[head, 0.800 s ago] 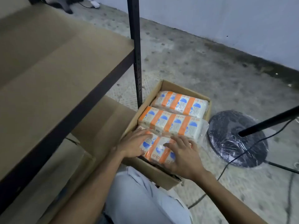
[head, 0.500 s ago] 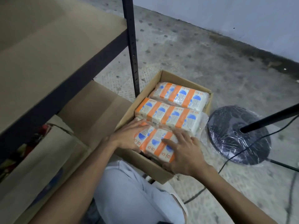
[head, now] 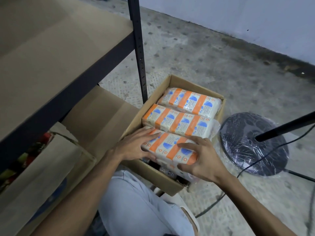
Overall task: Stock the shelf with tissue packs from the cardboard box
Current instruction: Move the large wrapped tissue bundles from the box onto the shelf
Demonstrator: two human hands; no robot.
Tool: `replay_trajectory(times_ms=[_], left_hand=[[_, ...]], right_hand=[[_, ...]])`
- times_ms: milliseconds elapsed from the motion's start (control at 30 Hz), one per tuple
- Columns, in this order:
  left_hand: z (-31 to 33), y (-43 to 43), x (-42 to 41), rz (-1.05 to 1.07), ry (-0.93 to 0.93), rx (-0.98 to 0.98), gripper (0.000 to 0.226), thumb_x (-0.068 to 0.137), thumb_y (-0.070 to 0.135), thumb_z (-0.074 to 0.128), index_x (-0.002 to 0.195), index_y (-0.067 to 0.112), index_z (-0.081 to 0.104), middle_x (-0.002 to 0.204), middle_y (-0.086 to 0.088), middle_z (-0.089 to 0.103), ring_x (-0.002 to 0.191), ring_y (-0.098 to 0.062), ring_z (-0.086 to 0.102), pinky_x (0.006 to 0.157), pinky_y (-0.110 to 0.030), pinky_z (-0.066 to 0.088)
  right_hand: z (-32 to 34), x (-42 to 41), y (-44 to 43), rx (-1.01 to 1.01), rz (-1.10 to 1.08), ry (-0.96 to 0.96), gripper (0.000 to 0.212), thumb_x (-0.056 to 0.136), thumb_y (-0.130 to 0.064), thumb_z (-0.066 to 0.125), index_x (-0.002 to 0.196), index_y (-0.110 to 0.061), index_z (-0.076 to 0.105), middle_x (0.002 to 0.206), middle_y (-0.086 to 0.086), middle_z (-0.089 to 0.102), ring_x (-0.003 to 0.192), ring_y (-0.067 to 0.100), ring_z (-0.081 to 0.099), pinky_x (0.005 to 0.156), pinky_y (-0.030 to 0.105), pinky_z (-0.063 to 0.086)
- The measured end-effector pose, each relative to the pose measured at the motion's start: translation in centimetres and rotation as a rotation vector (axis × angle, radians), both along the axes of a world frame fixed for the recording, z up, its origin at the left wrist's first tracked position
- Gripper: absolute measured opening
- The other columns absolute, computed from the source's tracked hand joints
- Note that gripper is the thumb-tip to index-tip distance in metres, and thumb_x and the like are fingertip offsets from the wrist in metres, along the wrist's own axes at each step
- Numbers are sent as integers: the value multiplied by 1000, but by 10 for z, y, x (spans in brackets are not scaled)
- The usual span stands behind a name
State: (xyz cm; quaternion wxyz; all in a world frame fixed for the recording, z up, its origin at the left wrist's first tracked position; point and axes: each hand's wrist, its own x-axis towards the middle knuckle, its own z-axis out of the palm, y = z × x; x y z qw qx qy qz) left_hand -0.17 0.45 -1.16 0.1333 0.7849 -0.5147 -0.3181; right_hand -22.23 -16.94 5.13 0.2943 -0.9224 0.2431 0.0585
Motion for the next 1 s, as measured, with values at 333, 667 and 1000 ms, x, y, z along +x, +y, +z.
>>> replay_trajectory(times_ms=[333, 667, 1000], left_hand=[[25, 9, -11, 112, -69, -242, 80, 71, 79, 50, 143, 58, 20, 156, 28, 13, 147, -6, 8, 113, -56, 28], [117, 20, -18, 115, -248, -375, 75, 77, 66, 60, 143, 54, 26, 157, 27, 11, 148, -5, 3, 115, -45, 12], [246, 50, -23, 86, -676, -480, 76, 78, 74, 48, 146, 47, 27, 160, 13, 18, 148, -14, 10, 113, -47, 19]], right_hand=[[29, -9, -3, -25, 35, -111, 74, 56, -70, 55, 126, -44, 56, 146, -9, 36, 129, 16, 28, 106, 36, 29], [93, -27, 9, -123, 70, -382, 68, 57, -65, 63, 122, -44, 60, 144, -9, 40, 126, 18, 33, 102, 34, 30], [171, -31, 33, -210, 98, -712, 64, 58, -61, 65, 118, -39, 64, 142, -4, 44, 121, 13, 33, 97, 30, 28]])
